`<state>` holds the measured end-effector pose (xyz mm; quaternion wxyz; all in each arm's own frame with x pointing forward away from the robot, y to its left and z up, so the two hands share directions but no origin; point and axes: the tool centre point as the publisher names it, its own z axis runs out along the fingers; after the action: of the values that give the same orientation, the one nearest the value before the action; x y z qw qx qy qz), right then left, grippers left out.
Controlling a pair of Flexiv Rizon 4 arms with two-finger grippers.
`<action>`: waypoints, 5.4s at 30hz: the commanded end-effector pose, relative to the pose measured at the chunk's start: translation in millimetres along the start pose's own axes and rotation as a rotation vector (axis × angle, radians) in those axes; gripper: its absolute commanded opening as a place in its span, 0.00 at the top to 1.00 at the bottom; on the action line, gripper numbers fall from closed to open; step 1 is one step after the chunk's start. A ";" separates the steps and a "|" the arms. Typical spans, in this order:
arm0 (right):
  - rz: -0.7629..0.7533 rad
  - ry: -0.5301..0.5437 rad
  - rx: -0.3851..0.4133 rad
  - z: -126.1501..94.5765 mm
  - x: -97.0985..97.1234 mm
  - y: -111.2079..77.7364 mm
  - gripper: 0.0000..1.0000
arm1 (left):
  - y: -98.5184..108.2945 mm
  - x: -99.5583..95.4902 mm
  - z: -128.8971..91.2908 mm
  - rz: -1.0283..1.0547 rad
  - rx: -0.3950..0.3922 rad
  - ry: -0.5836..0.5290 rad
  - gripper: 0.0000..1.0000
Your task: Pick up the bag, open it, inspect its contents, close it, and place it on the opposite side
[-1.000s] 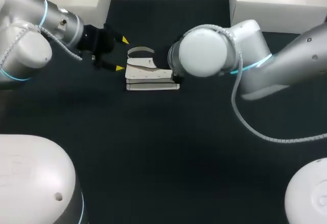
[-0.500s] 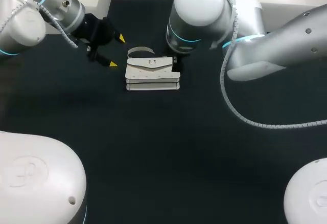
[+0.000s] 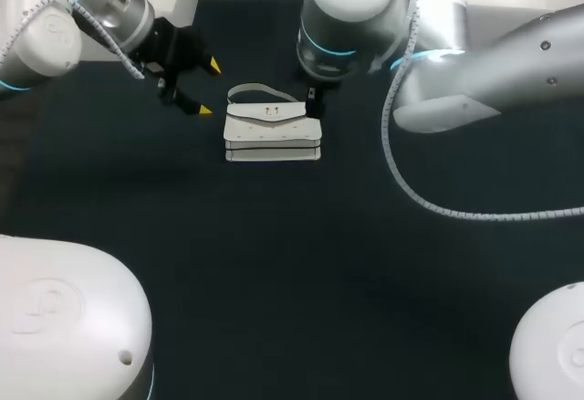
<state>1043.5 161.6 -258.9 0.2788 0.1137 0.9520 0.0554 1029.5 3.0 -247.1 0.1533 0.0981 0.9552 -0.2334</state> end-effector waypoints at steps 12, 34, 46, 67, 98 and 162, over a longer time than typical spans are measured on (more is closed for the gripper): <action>0.885 0.455 0.252 8.2 -26.6 -6.7 0.00 | 22.7 8.3 -6.9 -1.218 0.022 0.147 0.00; 1.459 0.605 0.078 24.3 1.9 -42.0 0.00 | 30.0 13.7 15.2 -1.776 0.290 0.133 0.00; 1.504 0.617 0.108 27.9 4.0 -45.1 0.00 | 34.2 8.1 22.6 -1.750 0.271 0.162 0.00; 1.582 0.844 0.083 56.3 13.0 -30.0 0.00 | 40.2 4.6 46.7 -1.856 0.368 0.435 0.00; 1.523 1.229 0.030 97.4 32.5 -1.8 0.20 | 18.0 -5.7 101.0 -1.896 0.401 0.637 0.00; 1.599 1.384 -0.130 107.7 44.2 7.6 0.39 | 22.8 -15.4 124.3 -1.937 0.488 0.669 0.65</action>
<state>1072.6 187.0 -364.8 -0.4328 0.6372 0.5533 0.3169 1081.7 -36.7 -353.0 -0.3944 -0.6180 0.5499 -0.4002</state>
